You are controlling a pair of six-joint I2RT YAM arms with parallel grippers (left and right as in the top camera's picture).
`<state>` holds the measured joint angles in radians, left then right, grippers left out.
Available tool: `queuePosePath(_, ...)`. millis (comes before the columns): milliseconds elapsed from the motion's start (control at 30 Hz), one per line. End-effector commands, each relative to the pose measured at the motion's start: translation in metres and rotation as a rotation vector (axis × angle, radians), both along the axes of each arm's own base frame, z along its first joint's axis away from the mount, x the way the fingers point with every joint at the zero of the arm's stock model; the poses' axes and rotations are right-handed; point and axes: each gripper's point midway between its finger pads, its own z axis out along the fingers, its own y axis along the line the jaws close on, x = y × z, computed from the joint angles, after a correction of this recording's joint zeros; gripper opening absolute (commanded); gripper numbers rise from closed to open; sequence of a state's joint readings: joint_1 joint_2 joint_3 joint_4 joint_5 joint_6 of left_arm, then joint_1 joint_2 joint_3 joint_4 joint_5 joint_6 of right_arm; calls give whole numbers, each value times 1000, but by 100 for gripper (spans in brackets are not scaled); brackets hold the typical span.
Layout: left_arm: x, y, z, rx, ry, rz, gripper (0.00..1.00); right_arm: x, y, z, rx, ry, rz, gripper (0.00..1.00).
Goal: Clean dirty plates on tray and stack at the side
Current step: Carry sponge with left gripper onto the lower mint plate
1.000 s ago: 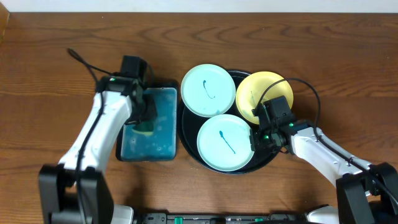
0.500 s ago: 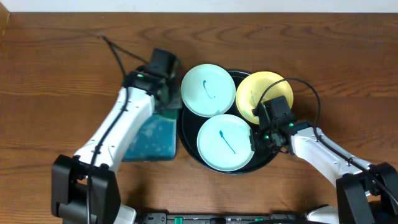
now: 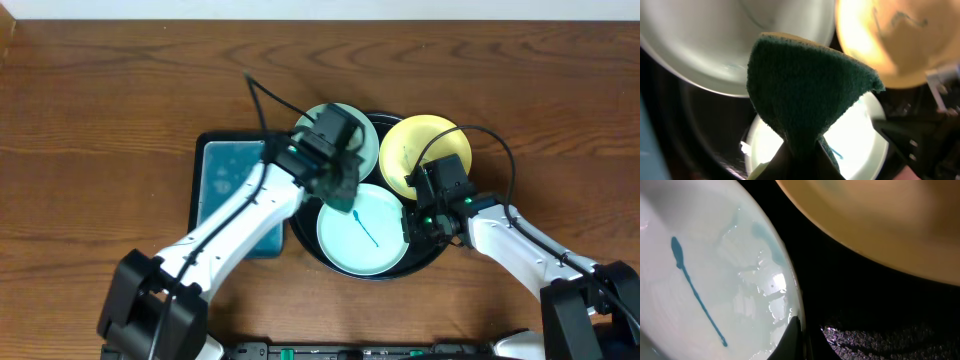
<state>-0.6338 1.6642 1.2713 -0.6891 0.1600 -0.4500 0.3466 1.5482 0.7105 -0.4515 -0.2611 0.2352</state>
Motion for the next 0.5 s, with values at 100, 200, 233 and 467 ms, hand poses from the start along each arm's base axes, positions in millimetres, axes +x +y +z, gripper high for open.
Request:
queuePosePath(100, -22, -28, -36, 6, 124, 71, 7, -8, 3, -5, 5, 29, 16, 1)
queuePosePath(200, -32, -36, -51, 23, 170, 98, 7, -8, 3, -5, 5, 29, 16, 1)
queuePosePath(233, -35, -39, -56, 29, 183, 107, 8, -8, 3, -5, 5, 29, 16, 1)
queuePosePath(467, -42, -45, -76, 69, 205, 184, 7, -8, 2, -5, 5, 30, 16, 1)
